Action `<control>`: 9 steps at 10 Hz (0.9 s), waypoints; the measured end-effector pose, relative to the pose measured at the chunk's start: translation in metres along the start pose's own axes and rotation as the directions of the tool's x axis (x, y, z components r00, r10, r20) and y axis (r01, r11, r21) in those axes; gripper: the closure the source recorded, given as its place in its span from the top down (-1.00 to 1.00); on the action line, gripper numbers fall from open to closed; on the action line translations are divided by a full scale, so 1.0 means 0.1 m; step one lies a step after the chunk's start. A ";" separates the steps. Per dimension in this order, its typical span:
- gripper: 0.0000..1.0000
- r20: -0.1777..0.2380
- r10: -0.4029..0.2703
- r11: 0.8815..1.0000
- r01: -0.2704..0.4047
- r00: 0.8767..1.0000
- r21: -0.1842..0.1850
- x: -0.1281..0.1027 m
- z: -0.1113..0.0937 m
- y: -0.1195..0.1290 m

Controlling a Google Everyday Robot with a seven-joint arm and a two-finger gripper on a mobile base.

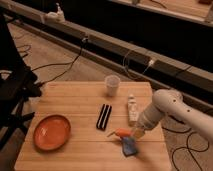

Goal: Place the pepper on the white sponge

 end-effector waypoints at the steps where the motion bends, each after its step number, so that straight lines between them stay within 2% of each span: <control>1: -0.85 0.005 0.022 1.000 -0.022 1.000 -0.006 0.08 0.03 -0.01; 5: 0.00 0.023 0.092 0.994 -0.090 0.996 -0.061 0.37 0.18 0.03; 8: 0.53 0.035 0.102 0.989 -0.098 0.994 -0.109 0.45 0.34 0.11; 9: 0.60 0.038 0.100 0.988 -0.095 0.994 -0.121 0.45 0.38 0.13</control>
